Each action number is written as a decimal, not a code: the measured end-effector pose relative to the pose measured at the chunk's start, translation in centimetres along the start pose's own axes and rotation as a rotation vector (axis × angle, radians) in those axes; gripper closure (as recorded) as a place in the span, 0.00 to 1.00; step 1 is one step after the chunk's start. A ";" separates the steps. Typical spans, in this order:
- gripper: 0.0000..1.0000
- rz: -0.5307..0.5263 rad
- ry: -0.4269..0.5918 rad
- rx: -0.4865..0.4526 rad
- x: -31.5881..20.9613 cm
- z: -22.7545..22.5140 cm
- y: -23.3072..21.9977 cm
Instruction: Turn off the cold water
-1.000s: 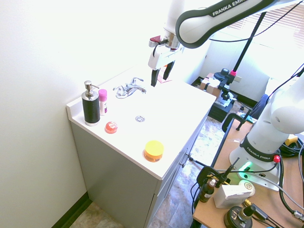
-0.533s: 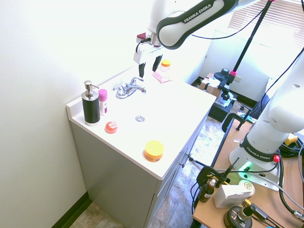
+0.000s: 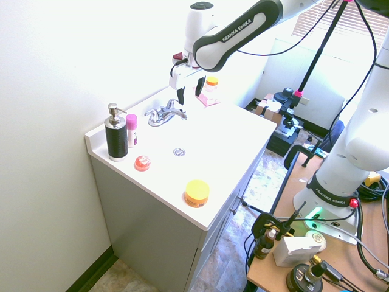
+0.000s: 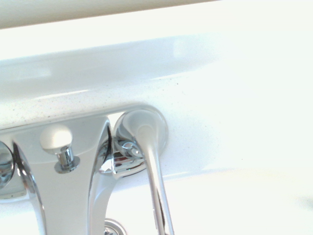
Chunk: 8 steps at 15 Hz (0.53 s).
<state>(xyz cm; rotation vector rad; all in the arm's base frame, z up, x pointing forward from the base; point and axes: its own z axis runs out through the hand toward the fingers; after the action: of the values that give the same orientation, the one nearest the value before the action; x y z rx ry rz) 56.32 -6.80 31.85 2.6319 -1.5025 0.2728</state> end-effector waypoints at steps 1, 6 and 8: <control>0.00 0.004 0.000 -0.006 0.3 0.4 0.0; 0.00 0.025 0.014 -0.030 2.2 1.8 -0.1; 0.00 0.037 0.025 -0.030 3.4 1.9 -0.3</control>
<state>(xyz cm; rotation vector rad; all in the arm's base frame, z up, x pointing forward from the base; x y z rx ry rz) 58.50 -9.82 30.63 2.5702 -1.5368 0.2835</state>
